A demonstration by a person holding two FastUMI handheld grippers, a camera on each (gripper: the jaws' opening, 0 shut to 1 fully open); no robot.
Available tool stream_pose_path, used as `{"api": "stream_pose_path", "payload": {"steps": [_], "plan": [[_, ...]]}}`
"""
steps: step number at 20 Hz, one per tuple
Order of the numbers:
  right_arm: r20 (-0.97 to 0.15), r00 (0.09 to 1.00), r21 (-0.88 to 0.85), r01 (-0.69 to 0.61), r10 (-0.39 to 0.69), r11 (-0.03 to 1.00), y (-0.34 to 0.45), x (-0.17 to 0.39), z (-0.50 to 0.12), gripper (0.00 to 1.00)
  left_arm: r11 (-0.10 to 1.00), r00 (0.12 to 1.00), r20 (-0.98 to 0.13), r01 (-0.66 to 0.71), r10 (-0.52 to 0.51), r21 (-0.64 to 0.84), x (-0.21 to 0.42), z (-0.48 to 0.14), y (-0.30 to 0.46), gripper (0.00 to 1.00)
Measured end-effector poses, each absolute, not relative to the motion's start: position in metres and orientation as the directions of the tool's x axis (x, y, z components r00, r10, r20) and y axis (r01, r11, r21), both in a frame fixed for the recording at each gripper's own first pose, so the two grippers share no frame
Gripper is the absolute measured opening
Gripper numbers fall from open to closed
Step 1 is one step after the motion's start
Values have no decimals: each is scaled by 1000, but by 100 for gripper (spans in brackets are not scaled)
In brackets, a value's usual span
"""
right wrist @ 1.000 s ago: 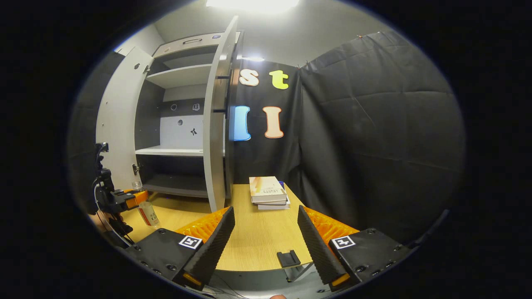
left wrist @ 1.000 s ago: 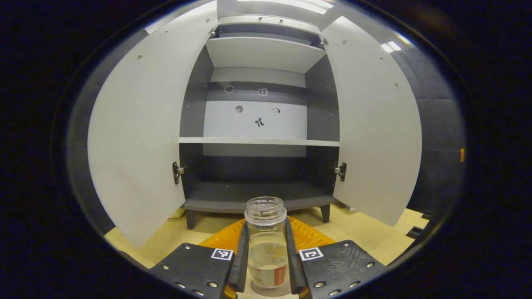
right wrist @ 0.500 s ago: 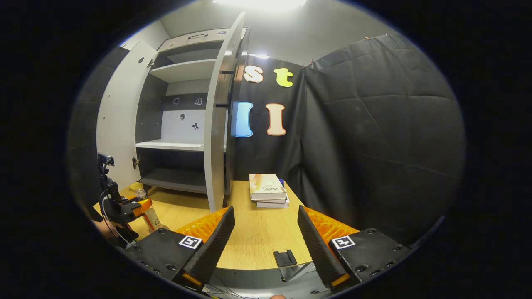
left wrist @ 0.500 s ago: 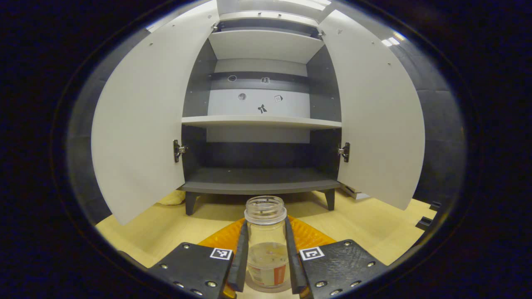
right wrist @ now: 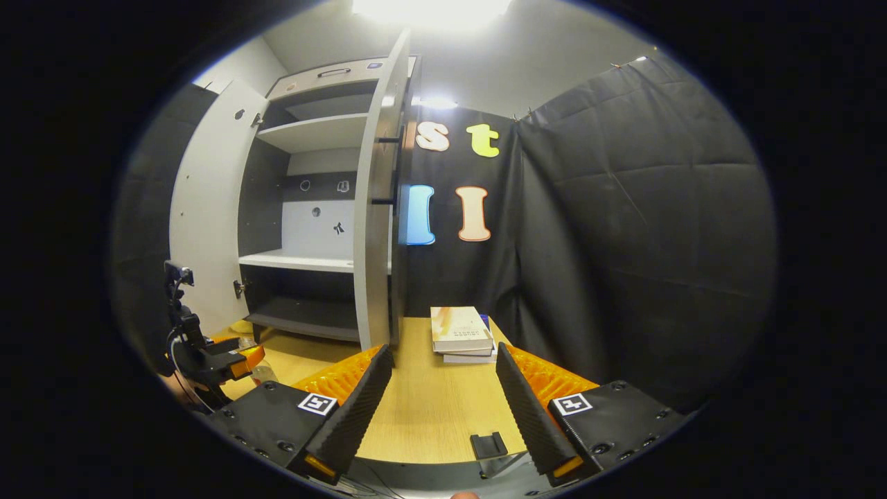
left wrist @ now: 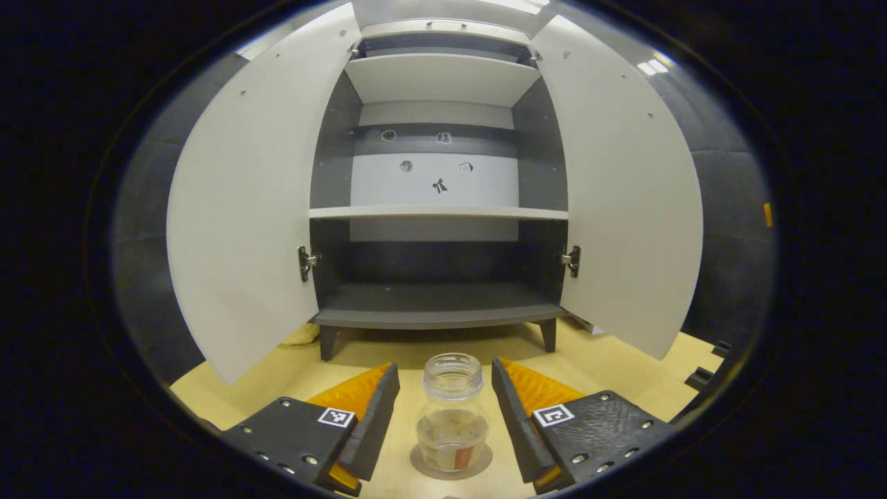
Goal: Grasp the bottle in the cabinet with the left hand and place it on the coaster, then close the right door with the right hand and the left door with the left hand.
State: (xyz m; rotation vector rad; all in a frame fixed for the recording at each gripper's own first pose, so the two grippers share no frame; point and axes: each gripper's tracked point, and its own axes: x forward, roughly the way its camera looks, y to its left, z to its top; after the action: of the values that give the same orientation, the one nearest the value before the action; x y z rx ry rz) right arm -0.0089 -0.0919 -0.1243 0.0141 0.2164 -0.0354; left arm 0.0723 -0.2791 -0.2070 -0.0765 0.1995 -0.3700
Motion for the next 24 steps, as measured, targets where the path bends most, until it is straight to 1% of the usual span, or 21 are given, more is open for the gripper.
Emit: {"api": "stream_pose_path", "payload": {"steps": [3, 5, 9, 11, 13, 17, 20, 24], "plan": [[-169, 986, 22, 15, -12, 1000, -90, 4, -102, 96, 925, 912, -164, 359, -375, -122, 56, -174, -276, 79], [-147, 989, 16, 13, -11, 1000, -95, 15, -90, 97, 931, 921, -152, 343, -359, -125, 47, -152, -267, 79], [-108, 994, 26, -10, 13, 1000, -98, 36, -60, 97, 951, 945, -132, 285, -301, -122, 34, -111, -234, 77], [-96, 995, 28, -17, 19, 999, -102, 47, -49, 96, 961, 953, -137, 257, -268, -99, 32, -95, -214, 77], [-92, 995, 43, -39, 43, 998, -101, 54, -38, 97, 973, 964, -139, 217, -227, -78, 30, -78, -191, 77], [-73, 995, 43, -61, 64, 997, -101, 72, -14, 97, 986, 980, -125, 144, -153, -82, 24, -44, -153, 77], [-53, 998, 30, -42, 43, 999, -105, 91, 0, 97, 991, 987, -97, 120, -125, -60, 21, -23, -126, 77], [-69, 998, 46, 13, -9, 999, -108, 115, 11, 97, 996, 994, -77, 78, -81, -38, 20, -10, -88, 78]]}}
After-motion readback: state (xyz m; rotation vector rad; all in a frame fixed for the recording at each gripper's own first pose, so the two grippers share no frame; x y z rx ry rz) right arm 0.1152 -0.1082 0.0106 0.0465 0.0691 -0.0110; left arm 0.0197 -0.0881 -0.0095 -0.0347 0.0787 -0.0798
